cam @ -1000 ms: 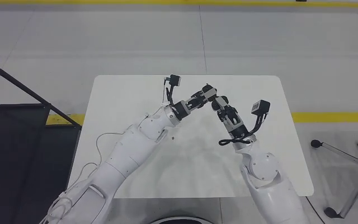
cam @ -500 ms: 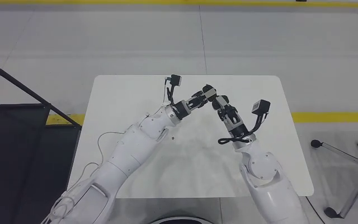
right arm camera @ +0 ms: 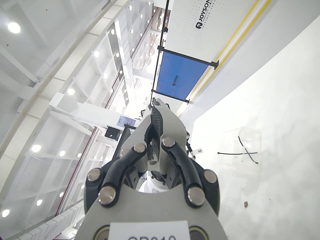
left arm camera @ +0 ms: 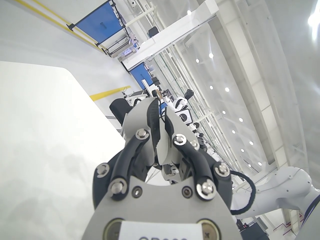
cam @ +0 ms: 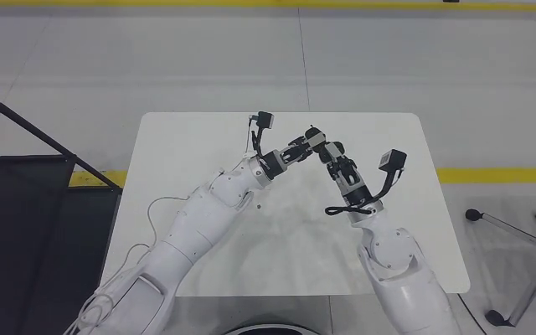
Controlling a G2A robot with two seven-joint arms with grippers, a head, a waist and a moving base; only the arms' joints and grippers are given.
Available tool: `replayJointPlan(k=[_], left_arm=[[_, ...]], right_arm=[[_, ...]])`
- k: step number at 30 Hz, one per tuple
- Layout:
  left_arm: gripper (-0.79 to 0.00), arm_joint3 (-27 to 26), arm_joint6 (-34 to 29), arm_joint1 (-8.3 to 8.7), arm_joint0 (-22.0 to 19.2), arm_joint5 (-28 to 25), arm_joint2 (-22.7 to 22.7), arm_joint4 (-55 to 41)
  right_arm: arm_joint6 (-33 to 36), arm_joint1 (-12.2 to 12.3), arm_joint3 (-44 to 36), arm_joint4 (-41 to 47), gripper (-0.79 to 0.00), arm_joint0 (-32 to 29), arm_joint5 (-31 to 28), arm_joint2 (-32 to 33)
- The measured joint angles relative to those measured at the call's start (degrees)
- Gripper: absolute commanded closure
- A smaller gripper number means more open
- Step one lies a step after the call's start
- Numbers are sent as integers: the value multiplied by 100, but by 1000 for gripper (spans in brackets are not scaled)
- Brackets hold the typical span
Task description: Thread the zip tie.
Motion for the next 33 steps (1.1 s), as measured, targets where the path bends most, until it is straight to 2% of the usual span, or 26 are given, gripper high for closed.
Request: replayJointPlan(k=[6, 13, 14, 15, 17, 18, 19, 33], left_arm=[[0, 25, -25, -28, 8, -5, -53, 29], [0, 30, -22, -54, 27, 3, -117, 107], [0, 29, -16, -58, 31, 5, -129, 125], [0, 27, -12, -61, 35, 6, -138, 139], [0, 24, -6, -67, 42, 10, -156, 173], [0, 23, -2, -70, 44, 10, -165, 191], [0, 23, 7, -72, 46, 11, -175, 212], [0, -156, 177, 11, 134, 53, -567, 700]], right_arm=[[-52, -22, -4, -123, 0, -14, 21, 1], [-48, -45, -7, -200, 0, -19, 36, 9], [-46, -48, -8, -209, -28, -20, 38, 13], [-42, -51, -8, -218, -259, -20, 40, 15], [-30, -56, -11, -232, -462, -24, 52, 25], [-29, -58, -15, -236, -677, -27, 60, 31], [-29, -60, -22, -239, -773, -31, 67, 40], [218, -2, -265, -368, -785, -297, 197, 583]])
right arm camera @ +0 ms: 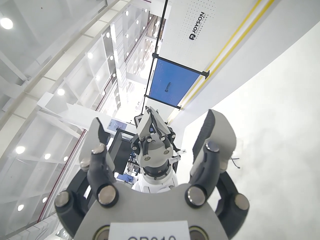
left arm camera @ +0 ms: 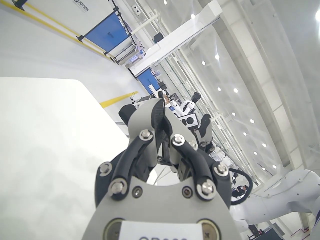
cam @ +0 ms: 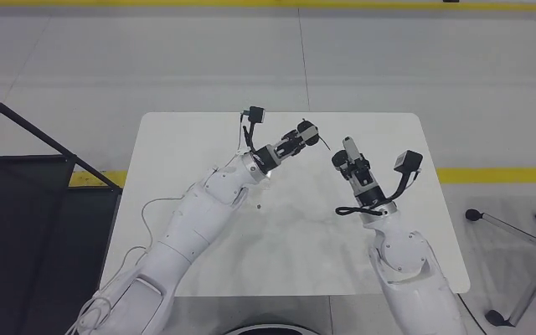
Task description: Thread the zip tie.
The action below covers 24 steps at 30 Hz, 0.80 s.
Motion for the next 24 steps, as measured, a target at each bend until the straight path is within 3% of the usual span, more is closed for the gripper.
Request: replayJointPlan(k=[9, 20, 24], left_arm=[[0, -368, 42, 171, 304, 264, -433, 533], [0, -1489, -461, 500, 1151, 597, -1274, 627], [0, -1691, -466, 540, 1322, 655, -1389, 641]], right_arm=[[611, 63, -2, -88, -785, -81, -1, 275], [1111, 105, -46, -318, -785, -47, -33, 329], [1105, 105, -46, -314, -785, -49, -32, 328]])
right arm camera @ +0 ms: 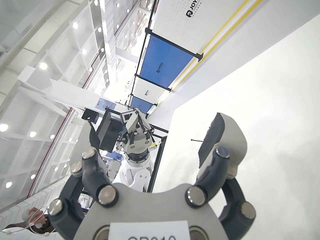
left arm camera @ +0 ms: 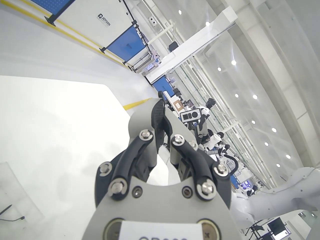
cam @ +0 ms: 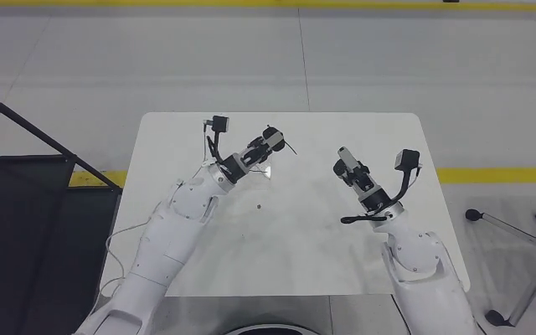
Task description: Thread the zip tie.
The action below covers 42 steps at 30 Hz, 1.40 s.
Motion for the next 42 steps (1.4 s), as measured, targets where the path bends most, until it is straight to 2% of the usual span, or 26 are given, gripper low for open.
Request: replayJointPlan(k=[6, 10, 13, 16, 20, 23, 27, 38, 40, 42], left_arm=[[0, 3, 11, -1, -2, 9, 6, 11], [0, -189, 280, 37, 97, 360, -127, 429], [0, -467, 473, 123, 271, 639, -445, 842], [0, -923, 514, 243, 549, 950, -920, 1253], [0, -1685, 544, 395, 1119, 1434, -1631, 1725], [0, -2152, 597, 457, 1593, 1682, -1983, 1882], [0, -2512, 717, 506, 2080, 1799, -2340, 1807], [0, -2566, 789, 506, 2158, 1807, -2367, 1736], [0, -2564, 885, 499, 2142, 1830, -2316, 1699], [0, -2500, 991, 497, 2090, 1893, -2279, 1724]], right_arm=[[4, 0, -6, -1, -785, -1, -4, -5], [213, 12, -141, -350, -785, 79, -100, -131], [465, 25, -231, -902, -785, 292, -195, -317], [820, 32, -242, -1574, -785, 574, -337, -604], [1140, -4, -115, -2434, -785, 1083, -403, -1126], [1201, -57, 39, -2886, -785, 1432, -500, -1542], [1064, -113, 235, -3127, -785, 1714, -484, -1822], [1052, -110, 196, -3162, -785, 1694, -515, -1834], [1086, -102, 40, -3383, -785, 1635, -603, -1914], [1291, -122, -77, -3680, -785, 1705, -432, -2095]])
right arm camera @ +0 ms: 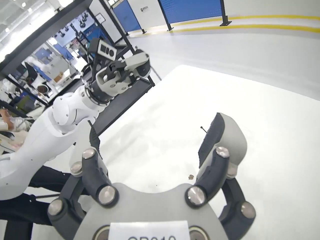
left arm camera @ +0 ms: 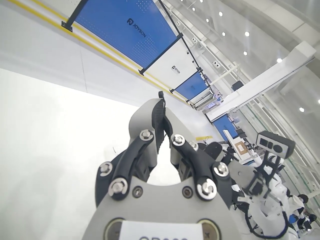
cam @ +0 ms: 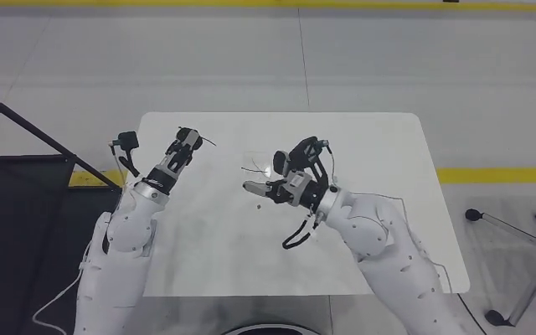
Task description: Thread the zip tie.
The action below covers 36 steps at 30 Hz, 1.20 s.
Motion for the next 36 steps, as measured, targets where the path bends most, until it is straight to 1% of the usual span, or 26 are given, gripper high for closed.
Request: replayJointPlan(k=[3, 6, 10, 12, 14, 18, 20, 21, 22, 23, 24, 25, 26, 28, 29, 30, 36], left_arm=[[0, 101, 123, 11, -33, 105, -38, 129], [0, 79, 316, 29, 75, 122, -187, 182], [0, -82, 550, 51, 397, 61, -447, 88], [0, -184, 621, 63, 570, 42, -569, 55], [0, -294, 694, 71, 728, 11, -677, -11], [0, -419, 754, 77, 919, -25, -775, -126], [0, -419, 752, 77, 918, -25, -774, -126], [0, -417, 751, 77, 916, -25, -772, -124], [0, -416, 751, 77, 915, -25, -772, -123], [0, -416, 751, 77, 915, -24, -772, -123], [0, -416, 751, 77, 915, -24, -772, -123], [0, -416, 751, 77, 915, -24, -772, -123], [0, -416, 751, 77, 915, -24, -772, -123], [0, -416, 751, 77, 915, -24, -772, -122], [0, -416, 751, 77, 915, -24, -772, -122], [0, -416, 751, 77, 915, -24, -772, -122], [0, -416, 751, 77, 915, -24, -772, -122]], right_arm=[[420, -115, 110, -425, -785, 442, 633, -470], [743, -310, 520, -692, -785, 1077, 1217, -1061], [1122, -626, 1395, -859, -785, 1948, 1880, -1762], [1344, -823, 1909, -957, -785, 2370, 2295, -2120], [1443, -1035, 2386, -783, -785, 2707, 2512, -2403], [1426, -1406, 3343, -461, -785, 3199, 2710, -2751], [1423, -1600, 3829, -313, -757, 3407, 2740, -2902], [1422, -1679, 4029, -266, -708, 3488, 2750, -2958], [1428, -1756, 4223, -229, -628, 3565, 2768, -3011], [1453, -1856, 4465, -193, -576, 3659, 2793, -3079], [1477, -1930, 4635, -164, -560, 3724, 2799, -3127], [1492, -1997, 4779, -131, -557, 3780, 2790, -3163], [1491, -2085, 4962, -86, -533, 3846, 2765, -3202], [1474, -2202, 5210, -25, -511, 3929, 2722, -3242], [1470, -2275, 5369, 3, -511, 3981, 2706, -3266], [1473, -2326, 5476, 15, -514, 4015, 2698, -3283], [1637, -2651, 6108, 84, -446, 4190, 2681, -3391]])
